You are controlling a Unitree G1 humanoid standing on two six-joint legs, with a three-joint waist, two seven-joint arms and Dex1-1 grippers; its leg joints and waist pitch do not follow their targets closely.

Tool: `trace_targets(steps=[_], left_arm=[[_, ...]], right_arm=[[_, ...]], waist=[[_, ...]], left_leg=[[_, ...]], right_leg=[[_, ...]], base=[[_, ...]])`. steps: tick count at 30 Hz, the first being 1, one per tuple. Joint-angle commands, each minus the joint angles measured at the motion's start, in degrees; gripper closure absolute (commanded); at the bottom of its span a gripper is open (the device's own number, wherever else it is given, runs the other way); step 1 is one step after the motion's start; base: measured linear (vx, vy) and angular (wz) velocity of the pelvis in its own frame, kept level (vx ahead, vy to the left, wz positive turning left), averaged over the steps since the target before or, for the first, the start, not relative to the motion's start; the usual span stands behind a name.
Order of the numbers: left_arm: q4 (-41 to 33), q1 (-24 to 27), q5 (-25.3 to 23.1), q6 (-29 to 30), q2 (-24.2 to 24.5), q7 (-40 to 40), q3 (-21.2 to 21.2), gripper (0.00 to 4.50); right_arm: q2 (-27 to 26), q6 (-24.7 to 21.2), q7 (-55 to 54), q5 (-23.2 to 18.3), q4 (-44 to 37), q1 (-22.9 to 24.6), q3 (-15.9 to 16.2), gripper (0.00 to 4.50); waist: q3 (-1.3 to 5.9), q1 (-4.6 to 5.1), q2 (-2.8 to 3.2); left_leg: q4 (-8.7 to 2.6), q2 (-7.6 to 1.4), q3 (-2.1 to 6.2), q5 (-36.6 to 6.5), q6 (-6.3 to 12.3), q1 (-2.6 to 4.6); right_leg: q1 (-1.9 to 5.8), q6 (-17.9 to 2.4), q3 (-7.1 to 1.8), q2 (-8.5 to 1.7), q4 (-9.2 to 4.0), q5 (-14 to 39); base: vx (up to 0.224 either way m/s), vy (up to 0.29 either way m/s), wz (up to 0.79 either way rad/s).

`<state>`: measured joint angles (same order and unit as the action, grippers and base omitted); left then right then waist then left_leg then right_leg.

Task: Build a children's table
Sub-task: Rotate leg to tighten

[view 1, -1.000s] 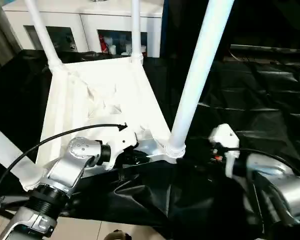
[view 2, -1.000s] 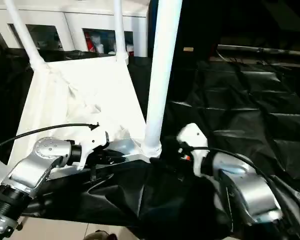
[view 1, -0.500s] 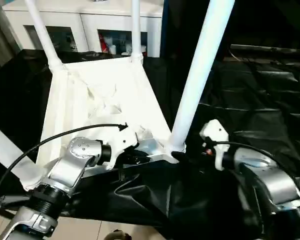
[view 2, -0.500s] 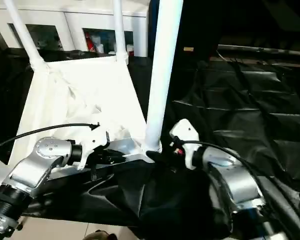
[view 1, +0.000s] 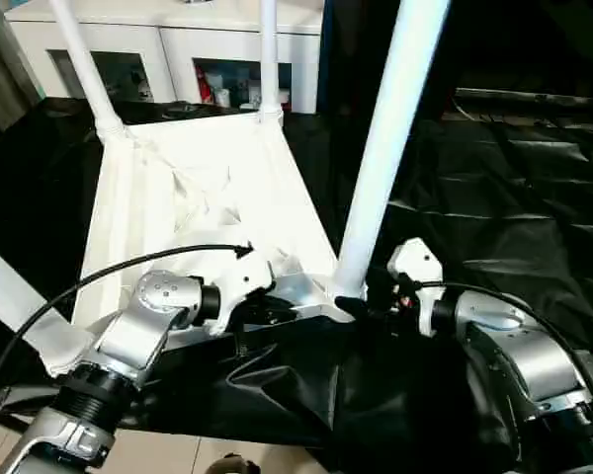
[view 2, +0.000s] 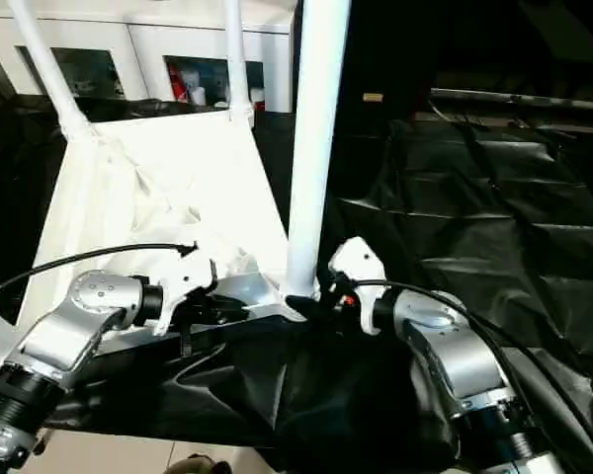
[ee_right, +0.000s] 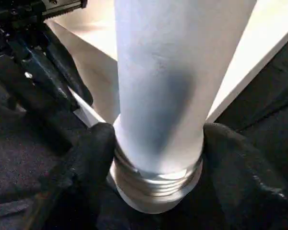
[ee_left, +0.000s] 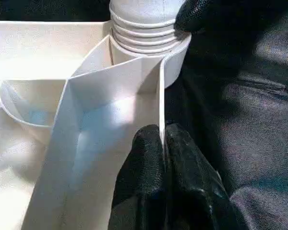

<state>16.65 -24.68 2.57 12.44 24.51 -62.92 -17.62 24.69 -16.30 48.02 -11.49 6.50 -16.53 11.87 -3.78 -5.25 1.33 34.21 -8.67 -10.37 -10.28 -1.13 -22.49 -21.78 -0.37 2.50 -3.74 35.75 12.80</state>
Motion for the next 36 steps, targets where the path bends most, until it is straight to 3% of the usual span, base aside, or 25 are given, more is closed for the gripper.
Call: trace_targets(steps=[1,7,9,10,12,14,16,19,21,22,25,26,28,31,36], left_arm=[[0.6,0.4,-0.1,-0.1,-0.7,-0.6,-1.5,4.5],[0.7,0.3,0.1,0.2,-1.1,0.5,-0.9,4.5],[2.3,-0.6,-1.2,0.8,-2.6,4.4,-0.3,4.5],[5.8,-2.6,-3.3,2.1,-5.5,10.7,0.2,4.5],[7.7,-3.9,-3.8,2.6,-7.5,13.8,0.6,4.5],[9.7,-5.3,-4.1,3.3,-10.0,16.8,0.8,4.5],[12.8,-7.6,-5.1,4.6,-13.4,22.0,1.0,4.5],[17.4,-10.7,-6.0,6.2,-18.0,29.8,2.1,4.5],[21.0,-13.3,-6.4,6.5,-21.3,34.3,2.7,4.5],[22.7,-14.4,-6.9,6.0,-22.5,35.9,2.8,4.5],[24.7,-15.9,-7.6,4.5,-23.4,35.7,2.5,4.5],[24.8,-16.1,-7.7,4.1,-23.3,35.3,2.4,4.5],[25.2,-16.3,-7.9,2.8,-22.6,33.6,1.8,4.5],[24.7,-15.9,-8.0,2.2,-21.7,32.1,1.3,4.5],[24.2,-15.3,-7.6,2.2,-19.1,29.3,1.2,4.5]], right_arm=[[-0.1,0.6,0.1,0.5,1.2,-0.9,0.5,1.78],[-0.9,1.0,-0.6,1.0,1.7,-0.5,0.0,1.82],[-2.6,1.6,-5.0,1.7,3.3,-0.2,-1.5,1.82],[-5.9,1.9,-12.5,2.5,6.9,-0.3,-4.1,1.83],[-8.1,1.9,-17.1,2.7,9.0,-0.4,-5.7,1.83],[-10.4,1.6,-23.2,3.2,11.5,-1.0,-7.7,1.83],[-13.2,0.9,-30.1,3.3,14.6,-1.9,-10.1,1.83],[-16.3,0.8,-37.1,4.5,17.3,-3.7,-11.1,1.83],[-19.0,1.7,-40.7,5.6,18.9,-5.5,-10.7,1.83],[-20.3,2.7,-40.5,6.0,19.5,-6.2,-10.0,1.83],[-22.5,4.7,-37.6,4.9,18.7,-6.8,-8.9,1.83],[-23.0,5.0,-37.0,4.0,18.3,-6.8,-9.1,1.27],[-23.2,5.6,-37.0,3.5,18.2,-6.9,-9.2,1.13],[-22.3,5.4,-35.5,3.1,17.4,-6.6,-9.1,0.88],[-18.8,4.2,-31.2,3.1,12.9,-5.6,-9.4,0.56]], waist=[[3.32,0.22,-0.71],[3.32,0.26,-0.8],[3.22,0.32,-0.78],[3.02,0.43,-0.83],[2.91,0.5,-0.96],[2.7,0.52,-0.96],[2.62,0.65,-0.92],[2.75,0.41,-0.5],[2.63,0.69,-0.55],[2.94,0.6,-0.71],[3.16,0.46,-0.62],[3.34,0.46,-0.43],[3.28,0.47,-0.54],[3.18,0.85,-0.8],[3.21,0.94,-0.78]], left_leg=[[-4.49,-4.93,1.84,-10.5,2.93,1.44],[-4.45,-4.9,1.79,-10.4,3.13,1.44],[-4.47,-4.88,1.78,-10.5,2.9,1.43],[-4.61,-4.79,1.8,-11.7,2.26,1.49],[-4.62,-4.65,1.81,-14.1,0.81,1.83],[-4.88,-4.69,2.04,-15.6,-0.22,1.82],[-4.97,-4.61,1.95,-17.3,-0.82,2.16],[-5.01,-4.73,2.04,-18.2,-1.73,2.6],[-5.14,-4.47,2.04,-19.8,-2.49,2.56],[-5.28,-4.53,2.13,-18.8,-2.35,2.28],[-5.26,-4.71,1.74,-16.2,-0.56,2.08],[-5.41,-4.82,1.8,-14.9,-0.04,1.9],[-5.41,-4.82,1.64,-14.4,0.69,1.85],[-5.5,-4.69,1.78,-15.0,1.42,1.19],[-5.37,-4.79,1.54,-13.7,2.01,1.41]], right_leg=[[1.7,-13.7,-2.94,-5.52,-4.39,6.5],[1.71,-13.7,-2.95,-5.51,-4.39,6.7],[1.57,-13.7,-2.98,-5.5,-4.49,7.3],[1.43,-13.4,-2.98,-5.5,-4.78,9.7],[1.19,-12.8,-3.09,-5.77,-5.3,14.6],[1.1,-10.8,-3.1,-5.77,-5.77,19.3],[0.58,-9.9,-3.28,-5.69,-6.13,21.4],[0.41,-9.9,-3.29,-5.64,-6.23,20.1],[0.27,-9.7,-3.22,-5.47,-6.34,20.4],[0.75,-9.3,-3.13,-5.65,-6.1,19.0],[0.96,-9.5,-2.97,-5.73,-5.91,13.5],[1.31,-9.9,-2.77,-5.69,-5.67,11.5],[1.29,-10.4,-2.83,-5.74,-5.72,9.9],[1.78,-9.9,-2.78,-6.06,-5.9,12.5],[1.48,-10.6,-2.83,-5.89,-6.0,11.9]], base=[[0.0,0.0,0.0],[0.0,0.0,0.0],[0.0,0.0,0.0],[0.0,0.0,0.0],[0.0,0.0,0.0],[0.0,0.0,0.0],[0.0,0.0,0.0],[0.0,0.0,0.0],[0.0,0.0,0.0],[0.0,0.0,0.0],[0.0,0.0,0.0],[0.0,0.0,0.0],[0.0,0.0,0.0],[0.0,0.0,0.0],[0.0,0.0,0.0]])
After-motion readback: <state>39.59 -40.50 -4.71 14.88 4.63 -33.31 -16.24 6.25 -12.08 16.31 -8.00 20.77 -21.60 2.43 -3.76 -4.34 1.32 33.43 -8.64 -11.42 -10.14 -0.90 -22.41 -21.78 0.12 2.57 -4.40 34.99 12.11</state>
